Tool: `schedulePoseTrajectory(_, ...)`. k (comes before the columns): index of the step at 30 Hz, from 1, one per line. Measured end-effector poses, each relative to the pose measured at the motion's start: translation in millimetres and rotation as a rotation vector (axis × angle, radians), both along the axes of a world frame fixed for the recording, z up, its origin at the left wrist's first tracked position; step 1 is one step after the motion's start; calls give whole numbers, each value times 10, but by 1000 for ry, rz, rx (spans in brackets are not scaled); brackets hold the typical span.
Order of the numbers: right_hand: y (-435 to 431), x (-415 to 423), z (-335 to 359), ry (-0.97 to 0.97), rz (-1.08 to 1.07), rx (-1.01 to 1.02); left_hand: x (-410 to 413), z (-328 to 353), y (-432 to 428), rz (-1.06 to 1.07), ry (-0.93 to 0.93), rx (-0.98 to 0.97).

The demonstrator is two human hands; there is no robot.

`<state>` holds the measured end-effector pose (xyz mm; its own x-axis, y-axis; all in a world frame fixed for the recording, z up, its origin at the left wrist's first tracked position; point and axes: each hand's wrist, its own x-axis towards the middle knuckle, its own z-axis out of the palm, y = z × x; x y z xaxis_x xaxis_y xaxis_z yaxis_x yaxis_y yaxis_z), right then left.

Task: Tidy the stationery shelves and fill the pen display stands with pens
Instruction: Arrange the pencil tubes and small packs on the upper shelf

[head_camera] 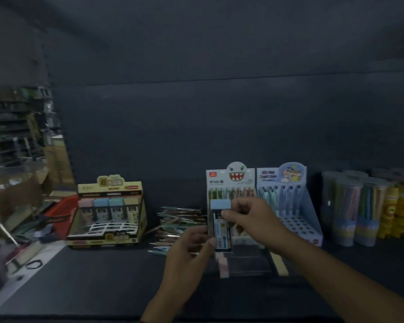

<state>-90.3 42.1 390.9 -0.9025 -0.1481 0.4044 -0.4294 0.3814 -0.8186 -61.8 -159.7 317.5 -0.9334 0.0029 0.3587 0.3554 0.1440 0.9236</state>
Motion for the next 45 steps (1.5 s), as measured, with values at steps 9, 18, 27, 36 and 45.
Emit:
schedulePoseTrajectory(9, -1217, -488, 240, 59, 140, 180, -223, 46, -1249, 58, 40, -122)
schedulePoseTrajectory(18, -2322, -1074, 314, 142, 71, 251, -662, -347, -2433, 553, 214, -844)
schedulePoseTrajectory(27, -3143, -1486, 390, 258, 109, 275, -761, -470, -2497, 512, 56, -1015)
schedulePoseTrajectory(36, -3345, -1617, 80, 253, 84, 351, -740, -454, -2479, 493, 96, -1039)
schedulePoseTrajectory(45, -3495, -1611, 111, 263, 66, 522, -724, -482, -2472, 503, 108, -1021)
